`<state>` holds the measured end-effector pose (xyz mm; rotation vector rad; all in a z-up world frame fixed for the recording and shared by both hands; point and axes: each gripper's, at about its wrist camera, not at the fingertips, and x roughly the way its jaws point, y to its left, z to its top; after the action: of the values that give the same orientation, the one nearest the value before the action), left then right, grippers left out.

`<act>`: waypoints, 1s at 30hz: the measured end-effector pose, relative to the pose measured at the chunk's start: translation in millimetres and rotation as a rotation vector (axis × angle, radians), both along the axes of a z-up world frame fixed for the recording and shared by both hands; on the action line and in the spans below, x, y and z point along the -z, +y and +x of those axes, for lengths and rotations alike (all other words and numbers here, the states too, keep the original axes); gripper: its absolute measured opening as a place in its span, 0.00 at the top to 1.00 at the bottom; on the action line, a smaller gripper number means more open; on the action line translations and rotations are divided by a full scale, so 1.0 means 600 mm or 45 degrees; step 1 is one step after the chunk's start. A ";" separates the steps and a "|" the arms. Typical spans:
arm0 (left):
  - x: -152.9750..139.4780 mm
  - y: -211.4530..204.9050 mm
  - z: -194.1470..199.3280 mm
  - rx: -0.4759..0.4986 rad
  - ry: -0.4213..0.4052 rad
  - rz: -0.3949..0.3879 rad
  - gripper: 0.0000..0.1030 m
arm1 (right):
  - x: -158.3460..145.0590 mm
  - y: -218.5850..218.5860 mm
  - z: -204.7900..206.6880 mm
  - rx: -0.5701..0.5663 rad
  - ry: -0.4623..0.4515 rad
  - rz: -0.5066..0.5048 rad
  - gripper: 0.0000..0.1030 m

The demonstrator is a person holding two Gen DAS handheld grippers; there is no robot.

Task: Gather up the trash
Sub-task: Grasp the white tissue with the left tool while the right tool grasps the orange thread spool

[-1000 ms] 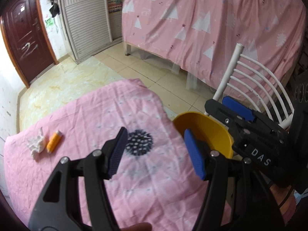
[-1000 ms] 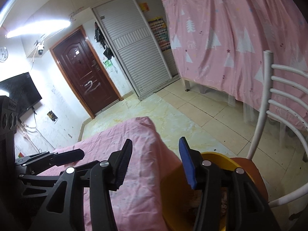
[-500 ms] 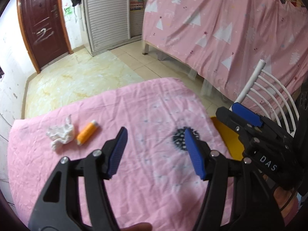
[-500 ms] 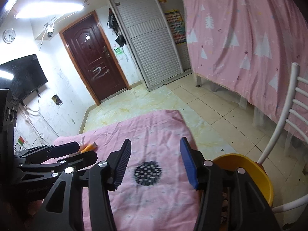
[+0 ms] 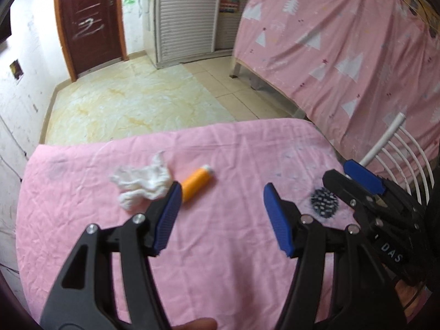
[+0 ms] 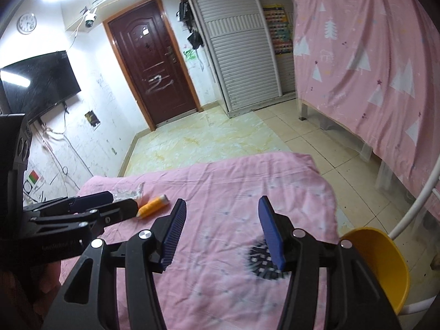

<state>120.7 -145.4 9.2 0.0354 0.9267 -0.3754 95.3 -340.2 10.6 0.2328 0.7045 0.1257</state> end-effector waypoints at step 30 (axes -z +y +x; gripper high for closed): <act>0.093 0.098 0.146 -0.230 0.231 0.042 0.31 | 0.055 0.155 0.122 -0.250 0.147 -0.066 0.50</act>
<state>208.4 -86.6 -46.6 -0.0532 1.1058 -0.1974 168.2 -246.9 -22.2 0.1213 0.8443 0.2822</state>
